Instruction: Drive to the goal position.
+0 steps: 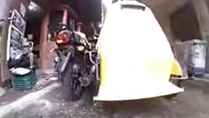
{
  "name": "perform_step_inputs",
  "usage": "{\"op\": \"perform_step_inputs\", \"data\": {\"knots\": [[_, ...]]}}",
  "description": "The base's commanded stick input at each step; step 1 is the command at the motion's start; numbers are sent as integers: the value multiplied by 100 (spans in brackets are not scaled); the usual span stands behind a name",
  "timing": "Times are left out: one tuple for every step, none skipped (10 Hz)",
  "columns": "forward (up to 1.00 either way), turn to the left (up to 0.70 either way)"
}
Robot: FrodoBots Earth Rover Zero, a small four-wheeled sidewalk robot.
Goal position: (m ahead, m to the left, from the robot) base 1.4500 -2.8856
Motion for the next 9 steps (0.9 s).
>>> {"op": "perform_step_inputs", "data": {"knots": [[0,-45],[0,-45],[0,-45],[0,-45],[0,-45],[0,-45],[0,-45],[0,-45],[0,-45]]}}
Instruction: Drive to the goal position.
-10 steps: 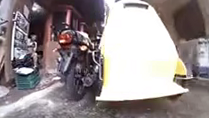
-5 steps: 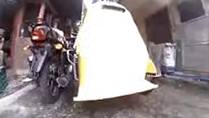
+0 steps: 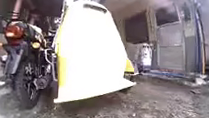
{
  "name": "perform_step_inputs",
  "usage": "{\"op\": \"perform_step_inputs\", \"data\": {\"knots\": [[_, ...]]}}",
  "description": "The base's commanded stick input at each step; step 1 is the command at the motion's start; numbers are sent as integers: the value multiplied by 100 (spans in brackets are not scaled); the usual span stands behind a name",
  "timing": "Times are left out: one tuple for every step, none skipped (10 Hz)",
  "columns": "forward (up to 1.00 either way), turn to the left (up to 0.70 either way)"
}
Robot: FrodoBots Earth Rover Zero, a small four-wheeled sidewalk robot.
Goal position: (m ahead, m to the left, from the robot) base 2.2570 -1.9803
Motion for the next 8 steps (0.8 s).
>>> {"op": "perform_step_inputs", "data": {"knots": [[0,-45],[0,-45],[0,-45],[0,-45],[0,-45],[0,-45],[0,-45],[0,-45]]}}
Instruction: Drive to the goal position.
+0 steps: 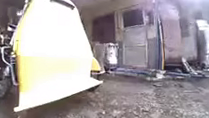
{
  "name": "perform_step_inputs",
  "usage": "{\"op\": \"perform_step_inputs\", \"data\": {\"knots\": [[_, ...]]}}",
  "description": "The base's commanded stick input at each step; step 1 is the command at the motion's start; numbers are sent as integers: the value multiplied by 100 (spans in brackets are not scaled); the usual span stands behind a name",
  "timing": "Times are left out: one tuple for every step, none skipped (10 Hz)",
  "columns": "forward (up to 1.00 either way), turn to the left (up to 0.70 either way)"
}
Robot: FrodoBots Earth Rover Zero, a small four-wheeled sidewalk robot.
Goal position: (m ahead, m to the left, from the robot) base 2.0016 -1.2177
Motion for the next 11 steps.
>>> {"op": "perform_step_inputs", "data": {"knots": [[0,-45],[0,-45],[0,-45],[0,-45],[0,-45],[0,-45],[0,-45],[0,-45],[0,-45],[0,-45],[0,-45]]}}
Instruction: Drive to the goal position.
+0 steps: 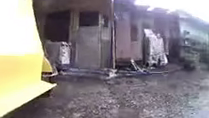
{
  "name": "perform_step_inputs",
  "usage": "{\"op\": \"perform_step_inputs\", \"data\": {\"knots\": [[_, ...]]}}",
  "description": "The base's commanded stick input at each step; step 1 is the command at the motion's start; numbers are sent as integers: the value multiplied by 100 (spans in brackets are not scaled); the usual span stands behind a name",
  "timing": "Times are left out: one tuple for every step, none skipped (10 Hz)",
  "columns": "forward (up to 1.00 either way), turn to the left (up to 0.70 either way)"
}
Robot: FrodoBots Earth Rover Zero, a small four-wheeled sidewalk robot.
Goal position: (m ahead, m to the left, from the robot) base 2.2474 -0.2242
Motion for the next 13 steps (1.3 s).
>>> {"op": "perform_step_inputs", "data": {"knots": [[0,-45],[0,-45],[0,-45],[0,-45],[0,-45],[0,-45],[0,-45],[0,-45],[0,-45],[0,-45],[0,-45],[0,-45],[0,-45]]}}
